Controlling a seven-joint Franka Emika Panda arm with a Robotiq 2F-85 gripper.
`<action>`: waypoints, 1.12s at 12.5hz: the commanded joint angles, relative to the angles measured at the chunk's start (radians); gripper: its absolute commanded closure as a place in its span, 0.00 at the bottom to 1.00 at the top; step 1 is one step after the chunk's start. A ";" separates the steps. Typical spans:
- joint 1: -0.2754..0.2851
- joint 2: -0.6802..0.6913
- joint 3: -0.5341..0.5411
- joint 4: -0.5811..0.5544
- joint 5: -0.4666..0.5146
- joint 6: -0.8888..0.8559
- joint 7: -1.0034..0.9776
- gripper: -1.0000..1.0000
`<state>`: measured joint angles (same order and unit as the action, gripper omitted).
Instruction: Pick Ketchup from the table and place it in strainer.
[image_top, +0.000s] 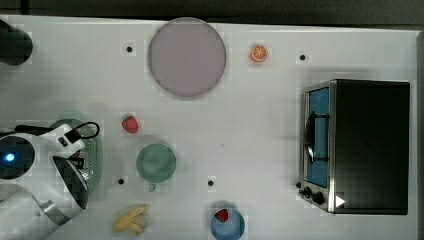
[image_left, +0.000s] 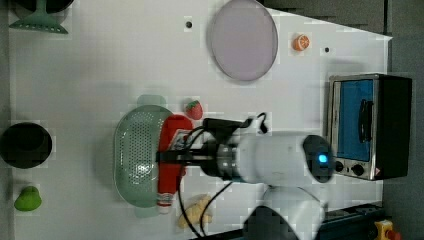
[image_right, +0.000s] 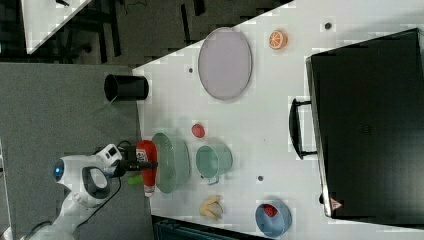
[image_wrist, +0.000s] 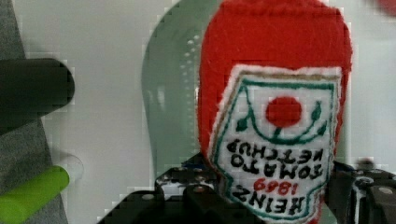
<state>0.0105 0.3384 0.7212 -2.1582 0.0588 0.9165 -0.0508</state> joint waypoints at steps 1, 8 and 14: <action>0.017 0.069 -0.017 0.004 -0.041 0.108 0.113 0.24; -0.029 -0.042 -0.036 0.008 -0.064 0.094 0.259 0.00; -0.179 -0.408 -0.131 0.062 0.005 -0.280 0.257 0.00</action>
<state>-0.0941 -0.0806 0.6172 -2.1074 0.0560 0.6631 0.1412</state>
